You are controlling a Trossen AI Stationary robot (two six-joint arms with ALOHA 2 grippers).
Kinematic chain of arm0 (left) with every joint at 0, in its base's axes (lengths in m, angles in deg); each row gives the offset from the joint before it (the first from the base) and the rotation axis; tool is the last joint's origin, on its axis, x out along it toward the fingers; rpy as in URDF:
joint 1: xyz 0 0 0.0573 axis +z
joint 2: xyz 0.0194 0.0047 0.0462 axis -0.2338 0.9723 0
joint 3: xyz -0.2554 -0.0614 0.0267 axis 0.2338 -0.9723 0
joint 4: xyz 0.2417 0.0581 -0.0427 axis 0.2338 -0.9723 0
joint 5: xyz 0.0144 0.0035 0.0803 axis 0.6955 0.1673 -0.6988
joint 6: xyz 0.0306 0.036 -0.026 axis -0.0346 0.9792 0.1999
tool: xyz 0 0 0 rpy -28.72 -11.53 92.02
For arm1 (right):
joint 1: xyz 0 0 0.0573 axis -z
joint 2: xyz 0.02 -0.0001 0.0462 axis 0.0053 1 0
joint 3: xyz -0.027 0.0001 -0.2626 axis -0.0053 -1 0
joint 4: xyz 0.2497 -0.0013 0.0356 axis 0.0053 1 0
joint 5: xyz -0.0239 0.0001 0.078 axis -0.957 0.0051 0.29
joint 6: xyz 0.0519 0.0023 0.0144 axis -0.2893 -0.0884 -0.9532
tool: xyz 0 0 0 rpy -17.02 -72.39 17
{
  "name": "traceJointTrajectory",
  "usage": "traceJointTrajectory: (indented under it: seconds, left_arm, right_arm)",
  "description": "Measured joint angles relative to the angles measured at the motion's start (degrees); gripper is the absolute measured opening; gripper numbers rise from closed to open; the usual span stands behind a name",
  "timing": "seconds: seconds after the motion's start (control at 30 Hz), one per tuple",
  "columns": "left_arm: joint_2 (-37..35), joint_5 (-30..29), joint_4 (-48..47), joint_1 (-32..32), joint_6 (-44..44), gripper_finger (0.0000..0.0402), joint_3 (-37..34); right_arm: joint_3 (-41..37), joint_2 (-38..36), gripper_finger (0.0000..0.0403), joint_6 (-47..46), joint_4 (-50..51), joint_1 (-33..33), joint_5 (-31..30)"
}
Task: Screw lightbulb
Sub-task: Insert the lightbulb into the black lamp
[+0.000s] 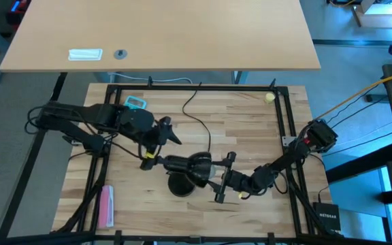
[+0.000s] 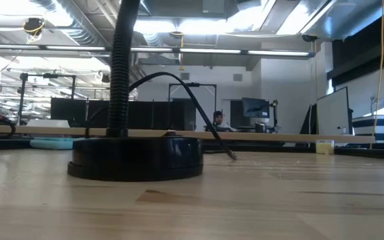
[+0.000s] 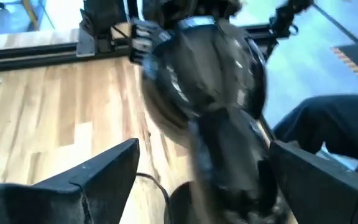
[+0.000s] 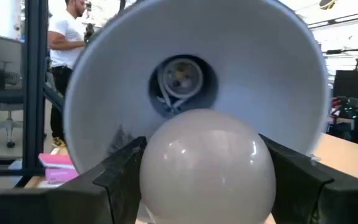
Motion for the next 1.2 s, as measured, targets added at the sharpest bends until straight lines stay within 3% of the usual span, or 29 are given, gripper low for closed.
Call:
traceJointTrajectory:
  seconds: [0.2,0.37,0.63,0.83,1.03,1.1,1.2]
  left_arm:
    - [-0.3,-7.4,-11.1,-2.2,-10.9,0.0331,2.8]
    - [-1.5,-9.7,-20.6,-4.9,-21.0,0.0318,4.1]
    - [-2.3,-12.6,-12.7,-5.5,-19.1,0.0302,3.4]
    - [-2.7,-12.6,-14.3,-5.8,-20.1,0.0300,6.5]
    - [-3.0,-18.9,-27.3,-6.2,-23.3,0.0300,17.2]
    - [-3.5,-21.1,-34.4,-8.6,-29.6,0.0300,17.1]
    - [-3.7,-25.0,-41.6,-14.8,-41.6,0.0300,11.3]
  right_arm:
    - [0.0,0.0,0.0266,1.1,1.5,-0.1,-1.7]
    - [0.0,0.0,0.0266,1.3,1.7,-0.1,-2.1]
    - [0.7,0.0,0.0266,1.7,3.3,-0.2,-1.5]
    - [1.0,-0.1,0.0266,2.8,4.2,-0.2,-2.9]
    - [1.0,-0.3,0.0266,3.9,4.7,-1.0,-5.5]
    - [1.0,-0.6,0.0266,4.3,5.3,-1.8,-8.2]
    - [1.0,-1.1,0.0266,6.3,5.9,-3.3,-11.6]
